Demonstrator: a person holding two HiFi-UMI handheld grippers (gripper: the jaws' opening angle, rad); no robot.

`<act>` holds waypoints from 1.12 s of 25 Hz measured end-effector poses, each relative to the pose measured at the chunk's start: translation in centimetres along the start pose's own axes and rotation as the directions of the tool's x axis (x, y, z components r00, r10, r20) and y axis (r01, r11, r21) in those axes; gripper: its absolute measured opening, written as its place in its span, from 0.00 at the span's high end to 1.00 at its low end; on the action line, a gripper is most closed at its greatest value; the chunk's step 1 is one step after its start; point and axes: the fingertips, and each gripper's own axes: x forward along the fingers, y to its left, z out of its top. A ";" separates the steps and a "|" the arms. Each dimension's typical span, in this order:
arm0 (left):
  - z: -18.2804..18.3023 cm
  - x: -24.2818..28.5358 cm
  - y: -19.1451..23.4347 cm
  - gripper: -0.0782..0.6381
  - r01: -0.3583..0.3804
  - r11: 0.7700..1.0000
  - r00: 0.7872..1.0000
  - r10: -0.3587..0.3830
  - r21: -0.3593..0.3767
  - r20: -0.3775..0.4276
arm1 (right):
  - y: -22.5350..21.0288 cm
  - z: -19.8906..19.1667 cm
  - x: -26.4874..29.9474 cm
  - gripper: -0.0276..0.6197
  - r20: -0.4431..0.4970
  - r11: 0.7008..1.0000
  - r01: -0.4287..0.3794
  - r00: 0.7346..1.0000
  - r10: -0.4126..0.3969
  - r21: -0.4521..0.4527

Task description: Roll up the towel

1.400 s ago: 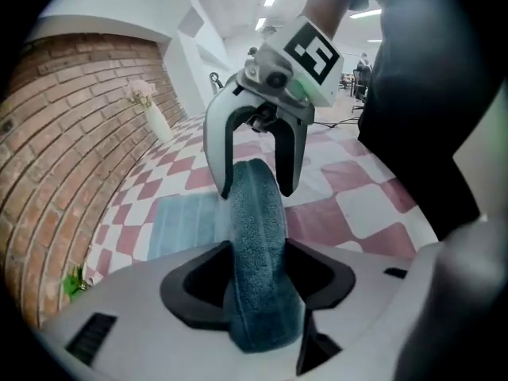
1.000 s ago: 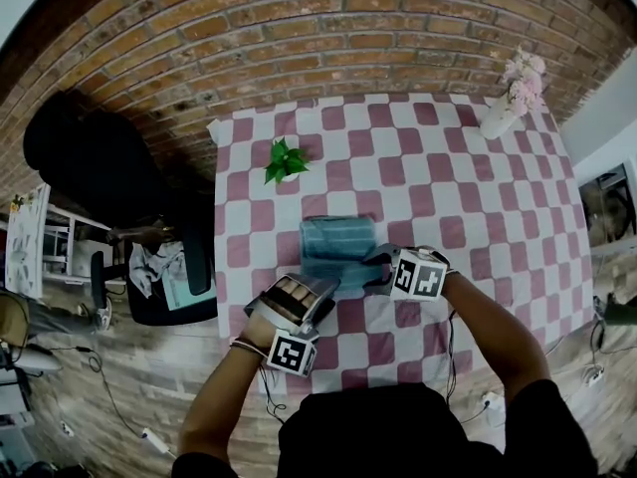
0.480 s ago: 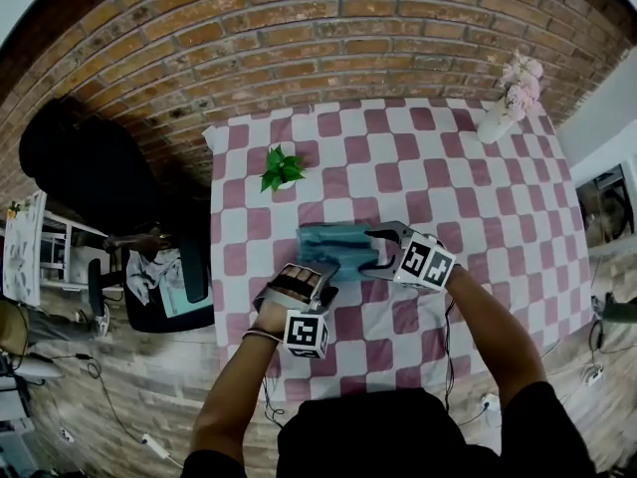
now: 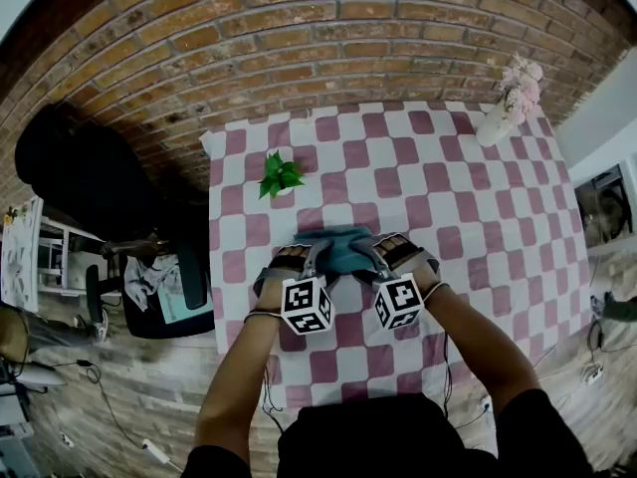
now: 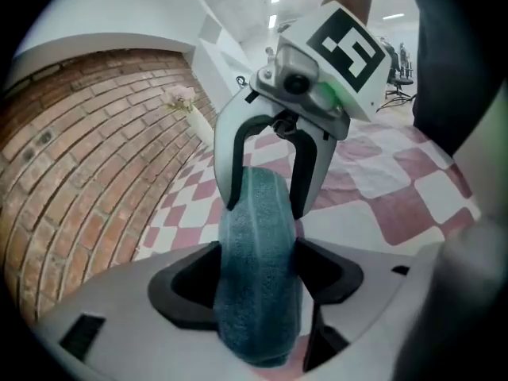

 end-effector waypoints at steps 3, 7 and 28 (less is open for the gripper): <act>-0.2 -0.9 1.0 0.44 -0.079 0.996 0.997 0.079 0.042 0.000 | -1.4 -0.6 0.8 0.52 -0.011 0.995 -0.046 0.999 0.047 0.091; -1.8 -1.3 0.6 0.44 -0.093 0.992 0.995 0.096 0.081 -0.036 | -2.3 -0.8 1.4 0.52 -0.001 0.976 -0.127 0.992 0.129 0.177; 0.0 -7.1 2.1 0.36 -0.109 0.897 0.965 0.199 -0.429 0.170 | -4.3 2.6 -6.5 0.38 0.195 0.862 -0.006 0.975 -0.108 0.507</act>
